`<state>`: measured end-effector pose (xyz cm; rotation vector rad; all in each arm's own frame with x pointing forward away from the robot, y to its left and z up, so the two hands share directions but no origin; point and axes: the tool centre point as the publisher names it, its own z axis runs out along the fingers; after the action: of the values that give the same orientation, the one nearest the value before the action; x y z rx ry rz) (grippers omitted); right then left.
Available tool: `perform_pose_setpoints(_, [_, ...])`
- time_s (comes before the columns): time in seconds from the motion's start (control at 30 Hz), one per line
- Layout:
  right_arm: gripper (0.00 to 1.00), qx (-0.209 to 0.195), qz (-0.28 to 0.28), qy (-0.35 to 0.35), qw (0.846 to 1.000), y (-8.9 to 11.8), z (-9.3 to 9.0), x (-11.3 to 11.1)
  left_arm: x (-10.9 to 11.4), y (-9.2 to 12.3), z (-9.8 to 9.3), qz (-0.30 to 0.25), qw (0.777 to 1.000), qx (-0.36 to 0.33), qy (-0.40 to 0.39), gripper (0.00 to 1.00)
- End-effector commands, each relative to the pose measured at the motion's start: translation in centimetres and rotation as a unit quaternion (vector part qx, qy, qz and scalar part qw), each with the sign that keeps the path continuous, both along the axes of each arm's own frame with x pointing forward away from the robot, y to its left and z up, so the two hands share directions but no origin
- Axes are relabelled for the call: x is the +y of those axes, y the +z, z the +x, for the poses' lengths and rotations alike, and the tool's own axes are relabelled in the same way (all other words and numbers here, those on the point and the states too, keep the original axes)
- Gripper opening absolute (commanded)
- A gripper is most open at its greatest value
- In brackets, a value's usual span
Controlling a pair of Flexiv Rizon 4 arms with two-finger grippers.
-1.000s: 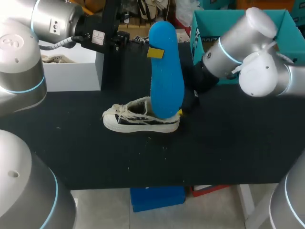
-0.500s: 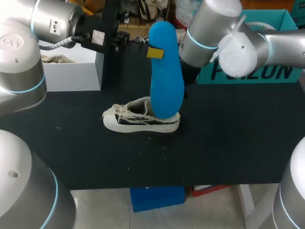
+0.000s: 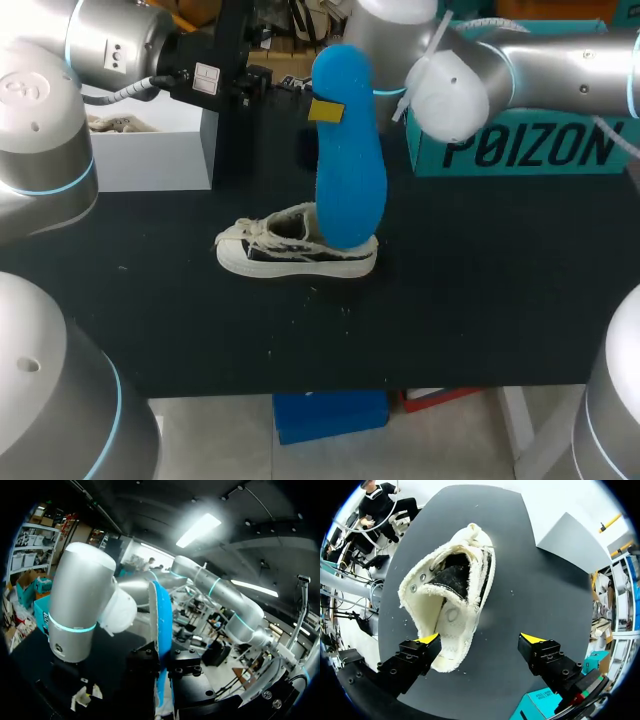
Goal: Take the shoe out of the shoebox, open the shoe tongue, remove and reinsert the insole, then place the shoe into the shoebox
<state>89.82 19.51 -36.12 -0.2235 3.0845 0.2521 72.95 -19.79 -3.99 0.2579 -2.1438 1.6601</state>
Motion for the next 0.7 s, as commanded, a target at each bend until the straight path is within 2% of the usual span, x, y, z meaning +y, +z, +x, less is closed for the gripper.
perform_pose_setpoints(0.03, [1.00,0.001,-0.050,-0.001,0.999,-0.5,0.6,1.2,-0.1,-0.1,-0.1,0.000,1.000,-0.001,0.001,0.00])
perform_pose_setpoints(0.23, [1.00,0.005,-0.055,-0.003,0.998,-0.9,0.7,2.0,-0.1,-0.1,-0.1,0.000,1.000,-0.001,0.001,0.00])
perform_pose_setpoints(0.7, [1.00,0.017,-0.042,-0.027,0.999,-2.3,-0.5,3.0,-0.1,-0.1,-0.1,0.000,1.000,-0.001,0.001,0.00])
